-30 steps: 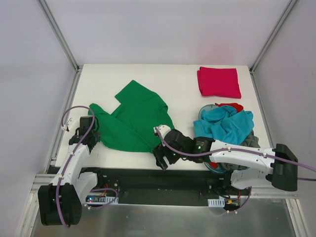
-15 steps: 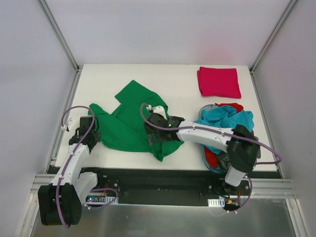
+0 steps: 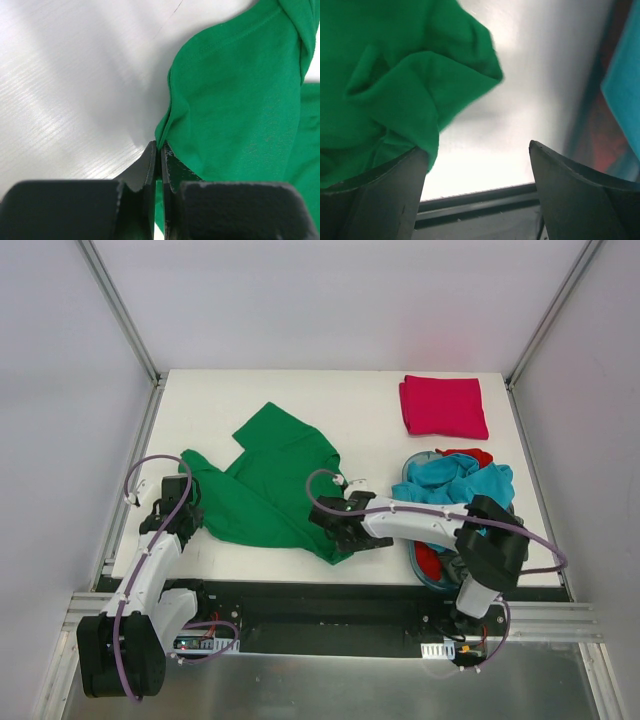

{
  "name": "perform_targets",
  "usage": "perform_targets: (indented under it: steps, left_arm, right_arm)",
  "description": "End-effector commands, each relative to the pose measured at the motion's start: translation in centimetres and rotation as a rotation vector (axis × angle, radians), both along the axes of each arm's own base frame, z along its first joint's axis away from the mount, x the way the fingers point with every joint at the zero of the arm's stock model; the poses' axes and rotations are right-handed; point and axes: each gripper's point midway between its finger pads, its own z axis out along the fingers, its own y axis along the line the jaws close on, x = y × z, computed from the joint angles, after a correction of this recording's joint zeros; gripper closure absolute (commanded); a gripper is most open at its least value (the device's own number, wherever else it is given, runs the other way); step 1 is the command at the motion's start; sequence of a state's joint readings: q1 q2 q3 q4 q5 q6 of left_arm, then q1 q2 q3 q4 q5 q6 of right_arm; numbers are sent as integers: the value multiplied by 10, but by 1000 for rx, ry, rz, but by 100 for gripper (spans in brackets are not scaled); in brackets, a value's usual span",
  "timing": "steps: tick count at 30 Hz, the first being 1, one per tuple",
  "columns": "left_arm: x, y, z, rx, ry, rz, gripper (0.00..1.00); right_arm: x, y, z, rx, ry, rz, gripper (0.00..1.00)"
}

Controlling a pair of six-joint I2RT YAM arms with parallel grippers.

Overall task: Fold and stack the t-shirts
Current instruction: Flatten out the tshirt

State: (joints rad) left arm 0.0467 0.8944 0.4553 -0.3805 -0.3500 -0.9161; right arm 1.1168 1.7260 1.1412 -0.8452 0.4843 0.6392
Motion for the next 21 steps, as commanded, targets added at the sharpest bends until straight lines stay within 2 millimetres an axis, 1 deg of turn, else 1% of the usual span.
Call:
perform_targets:
  steps: [1, 2, 3, 7, 8, 9, 11, 12, 14, 15, 17, 19, 21]
  left_arm:
    - [-4, 4, -1, 20, 4, 11, 100]
    - [-4, 4, -1, 19, 3, 12, 100]
    - [-4, 4, -1, 18, 4, 13, 100]
    - [-4, 5, -1, 21, 4, 16, 100]
    - [-4, 5, -1, 21, 6, 15, 100]
    - [-4, 5, -1, 22, 5, 14, 100]
    - [-5, 5, -1, 20, 5, 17, 100]
    - [-5, 4, -2, 17, 7, 13, 100]
    - [-5, 3, -2, 11, 9, 12, 100]
    - [-4, 2, -2, 10, 13, 8, 100]
    - [-4, 2, -2, 10, 15, 1, 100]
    - [-4, 2, -2, 11, 13, 3, 100]
    - [-4, 2, -3, 10, 12, 6, 100]
  right_arm:
    - [-20, -39, 25, -18, -57, -105, 17]
    - [-26, -41, 23, 0, -51, -97, 17]
    - [-30, -39, 23, 36, -46, -72, 17]
    - [-49, -20, 17, 196, 41, 67, 24]
    - [-54, -16, 17, 233, 61, 101, 24]
    - [-55, -12, 19, 261, 59, 151, 27]
    - [-53, -10, 21, 291, 33, 233, 27]
    - [-48, -7, 25, 307, 0, 270, 27]
    - [-33, 5, 42, 352, -86, 314, 23]
    - [-25, 12, 50, 377, -126, 321, 21]
    - [-8, 22, 60, 404, -173, 298, 20]
    - [8, 24, 59, 402, -164, 212, 19]
    - [18, 21, 48, 387, -128, 119, 20]
